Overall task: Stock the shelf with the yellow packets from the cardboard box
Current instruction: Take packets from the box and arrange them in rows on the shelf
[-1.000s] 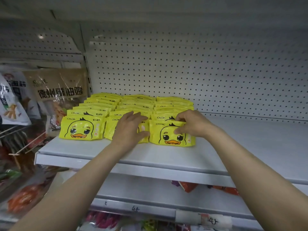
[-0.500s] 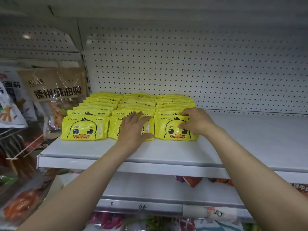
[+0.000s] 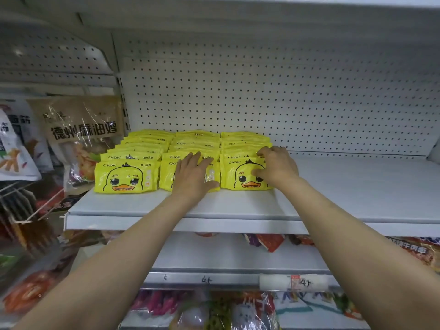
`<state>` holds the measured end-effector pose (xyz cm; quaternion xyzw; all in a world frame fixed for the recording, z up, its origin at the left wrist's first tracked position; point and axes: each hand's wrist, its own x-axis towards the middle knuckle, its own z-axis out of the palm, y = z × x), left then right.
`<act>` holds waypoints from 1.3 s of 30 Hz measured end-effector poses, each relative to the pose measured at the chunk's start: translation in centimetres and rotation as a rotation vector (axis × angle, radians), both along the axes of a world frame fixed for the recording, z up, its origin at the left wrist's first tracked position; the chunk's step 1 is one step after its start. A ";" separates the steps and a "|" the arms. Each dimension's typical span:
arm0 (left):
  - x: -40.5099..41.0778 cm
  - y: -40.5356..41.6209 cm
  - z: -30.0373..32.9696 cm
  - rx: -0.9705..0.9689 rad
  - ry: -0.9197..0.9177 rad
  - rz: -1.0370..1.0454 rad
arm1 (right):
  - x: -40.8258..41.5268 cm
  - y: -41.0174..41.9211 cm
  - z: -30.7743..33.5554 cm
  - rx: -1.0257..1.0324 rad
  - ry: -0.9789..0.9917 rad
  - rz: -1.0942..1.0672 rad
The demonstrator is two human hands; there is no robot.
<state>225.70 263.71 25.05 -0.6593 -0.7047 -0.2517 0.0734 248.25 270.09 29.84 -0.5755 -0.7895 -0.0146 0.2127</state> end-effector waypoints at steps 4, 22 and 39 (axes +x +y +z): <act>0.3 -1.8 2.1 -0.014 -0.011 0.016 | 0.0 -1.5 1.7 0.022 -0.040 -0.010; -1.2 -25.2 7.2 0.182 0.027 0.341 | -5.5 -20.2 6.4 0.158 0.055 0.478; -19.8 -40.8 6.2 0.184 0.176 0.620 | -29.7 -32.0 3.2 0.121 0.034 0.787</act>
